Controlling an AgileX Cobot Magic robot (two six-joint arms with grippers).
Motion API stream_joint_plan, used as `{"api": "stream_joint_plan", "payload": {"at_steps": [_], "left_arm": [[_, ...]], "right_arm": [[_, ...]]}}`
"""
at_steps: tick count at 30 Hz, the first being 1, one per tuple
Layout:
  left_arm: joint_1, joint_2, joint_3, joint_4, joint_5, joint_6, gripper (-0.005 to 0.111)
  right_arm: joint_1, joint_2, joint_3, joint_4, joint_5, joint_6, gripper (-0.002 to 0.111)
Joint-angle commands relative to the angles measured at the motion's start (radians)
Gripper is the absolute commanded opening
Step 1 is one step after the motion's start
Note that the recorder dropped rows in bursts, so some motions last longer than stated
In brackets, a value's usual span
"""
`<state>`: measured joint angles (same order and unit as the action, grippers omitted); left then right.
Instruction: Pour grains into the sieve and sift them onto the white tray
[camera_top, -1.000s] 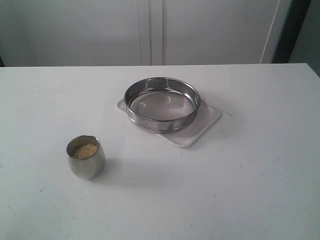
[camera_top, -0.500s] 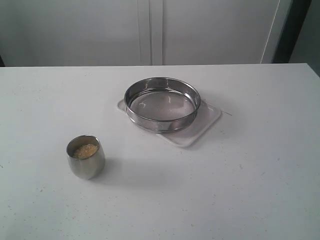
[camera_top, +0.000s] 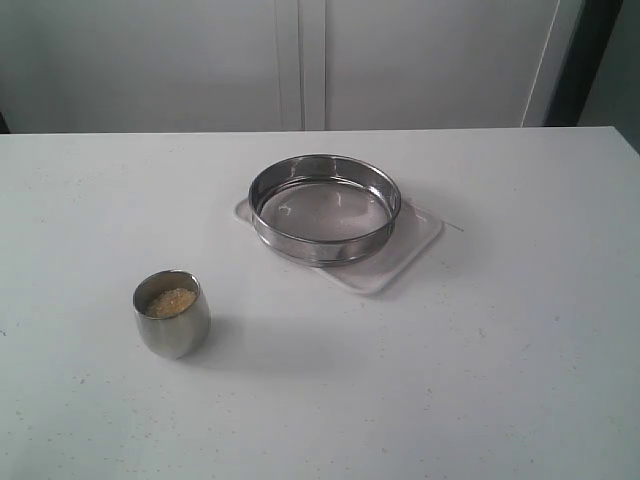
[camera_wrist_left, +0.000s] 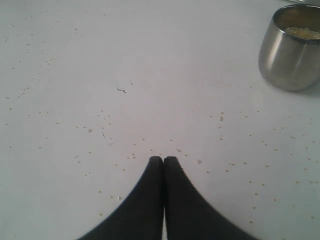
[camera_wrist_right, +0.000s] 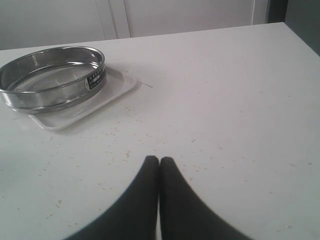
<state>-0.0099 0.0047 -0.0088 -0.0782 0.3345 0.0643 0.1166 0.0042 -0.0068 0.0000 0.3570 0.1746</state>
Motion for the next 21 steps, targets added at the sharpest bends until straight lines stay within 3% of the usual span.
{"api": "stream_joint_plan", "payload": {"at_steps": [1, 11, 21], "left_arm": [[-0.003, -0.005, 0.009, -0.01, 0.008, -0.003, 0.0], [-0.003, -0.005, 0.009, -0.01, -0.035, -0.003, 0.0], [-0.003, -0.005, 0.009, -0.01, -0.323, 0.071, 0.0]], "right_arm": [[0.002, -0.004, 0.007, -0.008, -0.015, 0.005, 0.0], [0.002, -0.004, 0.007, -0.008, -0.015, 0.005, 0.0], [0.002, -0.004, 0.007, -0.008, -0.015, 0.005, 0.0]]}}
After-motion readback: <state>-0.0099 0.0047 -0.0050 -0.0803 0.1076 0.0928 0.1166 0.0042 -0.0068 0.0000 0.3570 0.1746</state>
